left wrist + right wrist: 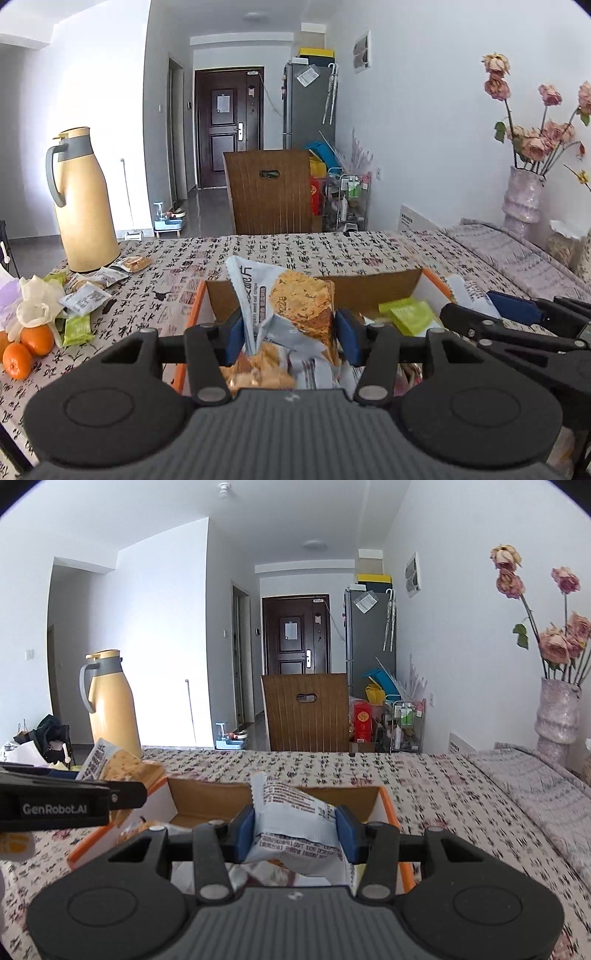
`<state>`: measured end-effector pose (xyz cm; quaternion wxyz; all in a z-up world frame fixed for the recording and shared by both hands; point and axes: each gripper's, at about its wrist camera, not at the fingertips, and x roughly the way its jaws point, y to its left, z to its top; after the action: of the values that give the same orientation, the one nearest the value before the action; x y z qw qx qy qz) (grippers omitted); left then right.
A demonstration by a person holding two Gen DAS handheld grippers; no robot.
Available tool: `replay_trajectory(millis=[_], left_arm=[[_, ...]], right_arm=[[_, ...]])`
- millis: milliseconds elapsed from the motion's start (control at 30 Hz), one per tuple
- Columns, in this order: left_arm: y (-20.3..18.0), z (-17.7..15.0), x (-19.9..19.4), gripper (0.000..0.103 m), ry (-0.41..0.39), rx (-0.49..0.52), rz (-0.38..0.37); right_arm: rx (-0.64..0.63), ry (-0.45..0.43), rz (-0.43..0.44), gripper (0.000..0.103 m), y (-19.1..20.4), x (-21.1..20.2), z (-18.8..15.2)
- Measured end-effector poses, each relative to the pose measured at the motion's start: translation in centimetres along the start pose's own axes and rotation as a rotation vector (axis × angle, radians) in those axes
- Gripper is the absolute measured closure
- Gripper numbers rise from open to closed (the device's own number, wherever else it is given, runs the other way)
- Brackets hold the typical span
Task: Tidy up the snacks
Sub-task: 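Carry both packets up over the box, then open both tools to release the packets into the box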
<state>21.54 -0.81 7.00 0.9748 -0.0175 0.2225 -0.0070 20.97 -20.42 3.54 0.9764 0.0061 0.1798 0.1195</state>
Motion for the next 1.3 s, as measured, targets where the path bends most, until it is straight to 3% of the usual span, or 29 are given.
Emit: replay_trajectory(millis=[267, 600, 800, 900, 967, 1033, 1067, 1133, 1300], left_arm=[[0.5, 1.4, 3.4, 0.051, -0.014, -0.012, 0.031], [2.0, -0.7, 7.3, 0.051, 0.022, -0.04, 0.029], [2.6, -1.2, 7.7, 0.05, 0.032, -0.052, 0.02], [2.5, -1.2, 7.2, 0.042, 0.014, -0.052, 0.024], [2.6, -1.2, 7.0, 0.019, -0.003, -0.057, 0.041], [2.6, -1.1, 6.6, 0.011, -0.022, -0.065, 0.055], [2.7, -1.1, 6.5, 0.0, -0.028, -0.069, 0.058], [2.8, -1.0, 6.2, 0.0, -0.043, -0.078, 0.07], [2.9, -0.8, 6.3, 0.0, -0.04, -0.082, 0.066]], right_arm=[[0.013, 0.004, -0.009, 0.057, 0.5, 4.4, 1.5], [0.04, 0.04, 0.004, 0.057, -0.2, 7.4, -0.4], [0.038, 0.063, -0.008, 0.055, -0.4, 8.0, -0.9], [0.042, 0.063, -0.007, 0.046, -0.6, 7.8, -1.0], [0.044, 0.058, -0.013, 0.044, -0.6, 7.7, -1.0], [0.059, 0.055, -0.013, 0.022, -0.8, 7.5, -1.1], [0.065, 0.051, -0.019, 0.015, -1.0, 7.5, -1.1], [0.078, 0.044, -0.03, 0.002, -1.2, 7.3, -1.2], [0.103, 0.051, -0.042, 0.0, -1.8, 7.6, -1.2]])
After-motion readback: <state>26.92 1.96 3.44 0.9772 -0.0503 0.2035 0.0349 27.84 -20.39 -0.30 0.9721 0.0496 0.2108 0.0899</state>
